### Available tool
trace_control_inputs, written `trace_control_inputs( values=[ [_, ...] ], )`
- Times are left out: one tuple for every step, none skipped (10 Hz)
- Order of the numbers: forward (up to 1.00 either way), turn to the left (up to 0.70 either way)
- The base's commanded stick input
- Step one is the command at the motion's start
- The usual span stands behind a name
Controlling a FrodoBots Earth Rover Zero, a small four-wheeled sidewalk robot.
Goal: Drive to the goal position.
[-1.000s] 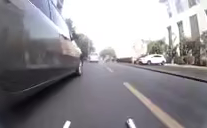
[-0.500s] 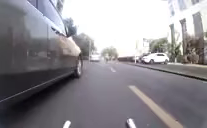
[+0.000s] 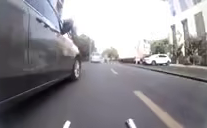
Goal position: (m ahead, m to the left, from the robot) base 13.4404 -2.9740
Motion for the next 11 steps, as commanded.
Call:
trace_control_inputs(
  values=[
    [0.70,-0.14],
    [0.70,-0.14],
    [0.70,-0.14],
    [0.70,-0.14],
    [0.70,-0.14],
    [0.70,-0.03],
    [0.70,0.00],
    [0.70,0.00],
    [0.70,0.00],
    [0.70,0.00],
    [0.70,0.00]
  ],
)
